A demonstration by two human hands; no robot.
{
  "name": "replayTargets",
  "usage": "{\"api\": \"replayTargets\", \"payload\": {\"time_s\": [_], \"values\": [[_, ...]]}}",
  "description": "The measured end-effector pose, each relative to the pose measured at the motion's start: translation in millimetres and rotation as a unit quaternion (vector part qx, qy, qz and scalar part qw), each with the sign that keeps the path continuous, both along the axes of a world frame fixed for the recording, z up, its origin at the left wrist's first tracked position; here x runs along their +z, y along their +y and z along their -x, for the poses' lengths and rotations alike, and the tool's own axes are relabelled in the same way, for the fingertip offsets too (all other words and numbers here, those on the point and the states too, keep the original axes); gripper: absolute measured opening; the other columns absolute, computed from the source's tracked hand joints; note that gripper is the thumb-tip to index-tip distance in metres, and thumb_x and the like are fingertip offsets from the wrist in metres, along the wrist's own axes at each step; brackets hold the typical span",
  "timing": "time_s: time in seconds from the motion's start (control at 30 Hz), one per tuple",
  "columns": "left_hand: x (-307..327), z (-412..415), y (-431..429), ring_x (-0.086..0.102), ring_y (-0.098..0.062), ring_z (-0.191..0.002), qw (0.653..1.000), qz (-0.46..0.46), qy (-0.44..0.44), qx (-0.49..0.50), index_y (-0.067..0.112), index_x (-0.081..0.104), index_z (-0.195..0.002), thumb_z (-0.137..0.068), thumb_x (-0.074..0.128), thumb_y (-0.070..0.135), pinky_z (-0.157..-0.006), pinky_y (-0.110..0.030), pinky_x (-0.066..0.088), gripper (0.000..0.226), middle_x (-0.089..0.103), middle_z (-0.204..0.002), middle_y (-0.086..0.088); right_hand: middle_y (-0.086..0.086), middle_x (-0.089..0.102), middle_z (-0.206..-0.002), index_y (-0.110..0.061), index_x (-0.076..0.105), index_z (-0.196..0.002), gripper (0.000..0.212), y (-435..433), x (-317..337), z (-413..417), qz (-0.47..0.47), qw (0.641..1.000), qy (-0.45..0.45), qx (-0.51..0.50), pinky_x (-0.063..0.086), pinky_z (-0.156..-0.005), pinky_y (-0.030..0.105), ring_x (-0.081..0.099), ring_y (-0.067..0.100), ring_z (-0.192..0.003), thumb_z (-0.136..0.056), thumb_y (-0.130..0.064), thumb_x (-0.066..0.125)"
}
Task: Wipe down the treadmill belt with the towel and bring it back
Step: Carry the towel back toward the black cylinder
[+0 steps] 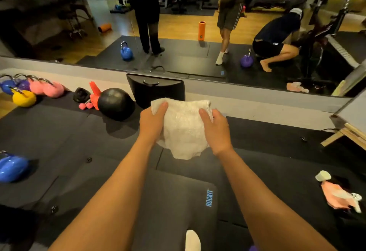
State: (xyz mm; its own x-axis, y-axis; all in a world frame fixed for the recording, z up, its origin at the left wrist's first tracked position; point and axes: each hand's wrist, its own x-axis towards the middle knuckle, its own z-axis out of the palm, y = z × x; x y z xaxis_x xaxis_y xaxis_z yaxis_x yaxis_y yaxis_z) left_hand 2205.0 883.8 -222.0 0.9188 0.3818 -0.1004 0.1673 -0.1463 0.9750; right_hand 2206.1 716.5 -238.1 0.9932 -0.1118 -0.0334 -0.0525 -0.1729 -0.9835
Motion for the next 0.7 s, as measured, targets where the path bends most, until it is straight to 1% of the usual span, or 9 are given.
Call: {"api": "replayTargets", "payload": {"time_s": [0.03, 0.13, 0.23, 0.3, 0.37, 0.43, 0.5, 0.6, 0.7], "values": [[0.4, -25.6, 9.9, 0.058, -0.016, -0.102, 1.0, -0.002, 0.004, 0.006, 0.011, 0.059, -0.125, -0.095, 0.054, 0.039, -0.085, -0.03, 0.044, 0.042, 0.063, -0.112, -0.001, 0.0, 0.05, -0.07, -0.009, 0.053, -0.077, 0.034, 10.0, 0.5, -27.2, 0.005, 1.0, -0.001, 0.003, 0.036, -0.058, 0.025, 0.044, 0.01, -0.065, -0.096, -0.037, 0.052], [2.6, -102.5, 42.2, 0.059, -0.015, -0.103, 1.0, -0.011, 0.004, 0.016, 0.01, 0.06, -0.125, -0.094, 0.054, 0.039, -0.083, -0.026, 0.046, 0.042, 0.064, -0.115, -0.002, 0.003, 0.054, -0.077, -0.004, 0.055, -0.088, 0.034, 42.2, -1.0, -105.6, 0.001, 1.0, -0.001, 0.02, 0.038, -0.061, 0.025, 0.047, 0.012, -0.069, -0.097, -0.036, 0.051], [-1.7, -167.7, 75.0, 0.061, -0.02, -0.105, 0.999, -0.01, 0.032, 0.032, 0.011, 0.061, -0.123, -0.093, 0.054, 0.04, -0.093, -0.038, 0.05, 0.042, 0.066, -0.114, -0.004, 0.003, 0.055, -0.079, -0.004, 0.054, -0.093, 0.03, 74.4, -6.4, -169.4, 0.018, 0.999, -0.021, 0.031, 0.041, -0.062, 0.026, 0.051, 0.014, -0.071, -0.098, -0.032, 0.049], [-8.3, -213.2, 97.0, 0.062, -0.022, -0.104, 0.998, -0.005, 0.045, 0.039, 0.013, 0.062, -0.121, -0.092, 0.053, 0.042, -0.095, -0.043, 0.05, 0.043, 0.067, -0.112, -0.004, -0.006, 0.057, -0.085, -0.015, 0.054, -0.101, 0.021, 96.4, -11.1, -214.8, 0.032, 0.998, -0.004, 0.046, 0.046, -0.067, 0.025, 0.056, 0.011, -0.077, -0.099, -0.035, 0.046], [-18.8, -259.8, 120.9, 0.061, -0.021, -0.104, 0.998, -0.008, 0.042, 0.037, 0.013, 0.062, -0.121, -0.093, 0.051, 0.042, -0.092, -0.038, 0.05, 0.042, 0.066, -0.112, -0.003, -0.009, 0.057, -0.092, -0.022, 0.051, -0.104, 0.018, 120.5, -19.7, -262.5, 0.028, 0.998, 0.014, 0.055, 0.051, -0.075, 0.029, 0.058, 0.012, -0.085, -0.099, -0.038, 0.045], [-29.8, -306.1, 145.5, 0.06, -0.019, -0.104, 0.998, -0.017, 0.045, 0.036, 0.014, 0.061, -0.124, -0.095, 0.048, 0.042, -0.085, -0.031, 0.046, 0.043, 0.065, -0.113, -0.002, -0.006, 0.059, -0.099, -0.023, 0.052, -0.106, 0.02, 144.7, -28.3, -307.8, 0.03, 0.998, 0.022, 0.057, 0.053, -0.08, 0.033, 0.059, 0.014, -0.09, -0.098, -0.041, 0.045], [-37.8, -350.8, 171.4, 0.06, -0.019, -0.104, 0.998, -0.013, 0.053, 0.032, 0.015, 0.06, -0.125, -0.095, 0.046, 0.043, -0.083, -0.031, 0.047, 0.043, 0.065, -0.113, -0.001, -0.004, 0.061, -0.104, -0.023, 0.054, -0.109, 0.022, 169.7, -31.9, -350.8, 0.019, 0.998, 0.03, 0.052, 0.054, -0.077, 0.032, 0.061, 0.013, -0.092, -0.098, -0.041, 0.046], [-40.7, -410.0, 208.2, 0.061, -0.021, -0.102, 0.998, -0.019, 0.059, 0.02, 0.017, 0.061, -0.118, -0.095, 0.045, 0.038, -0.089, -0.038, 0.051, 0.035, 0.066, -0.109, -0.002, -0.003, 0.062, -0.102, -0.019, 0.056, -0.109, 0.021, 205.9, -31.9, -409.0, 0.006, 0.999, 0.027, 0.044, 0.05, -0.067, 0.023, 0.06, 0.012, -0.088, -0.098, -0.036, 0.048], [-40.8, -463.1, 237.6, 0.059, -0.024, -0.1, 0.997, -0.021, 0.07, 0.029, 0.019, 0.059, -0.113, -0.093, 0.042, 0.025, -0.083, -0.036, 0.049, 0.028, 0.064, -0.106, -0.003, -0.008, 0.059, -0.096, -0.024, 0.054, -0.104, 0.014, 235.0, -29.6, -462.1, 0.004, 0.998, 0.036, 0.049, 0.046, -0.065, 0.02, 0.057, 0.009, -0.084, -0.099, -0.034, 0.047]]}}
